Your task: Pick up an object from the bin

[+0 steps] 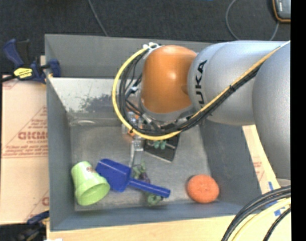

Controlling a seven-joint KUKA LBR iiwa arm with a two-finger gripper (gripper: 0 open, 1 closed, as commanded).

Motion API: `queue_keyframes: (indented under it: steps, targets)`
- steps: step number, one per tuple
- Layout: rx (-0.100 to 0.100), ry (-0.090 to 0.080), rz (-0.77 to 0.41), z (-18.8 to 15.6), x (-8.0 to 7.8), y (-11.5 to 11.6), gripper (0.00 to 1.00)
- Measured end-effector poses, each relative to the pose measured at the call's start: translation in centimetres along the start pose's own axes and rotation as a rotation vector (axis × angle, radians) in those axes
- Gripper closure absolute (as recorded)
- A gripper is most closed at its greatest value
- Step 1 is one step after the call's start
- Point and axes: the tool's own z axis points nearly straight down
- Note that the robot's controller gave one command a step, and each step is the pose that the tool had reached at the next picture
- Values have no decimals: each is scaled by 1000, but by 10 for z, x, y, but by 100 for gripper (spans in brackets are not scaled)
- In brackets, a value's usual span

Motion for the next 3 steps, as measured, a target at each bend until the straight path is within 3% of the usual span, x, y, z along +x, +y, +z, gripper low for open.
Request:
queue_keyframes:
  steps: [1, 2, 3]
  targets:
    - [-1, -8, 4, -5, -2, -1, 0]
    - [-2, -6, 206, 50, -17, 24, 0]
    - [1, -9, 143, 67, -3, -3, 0]
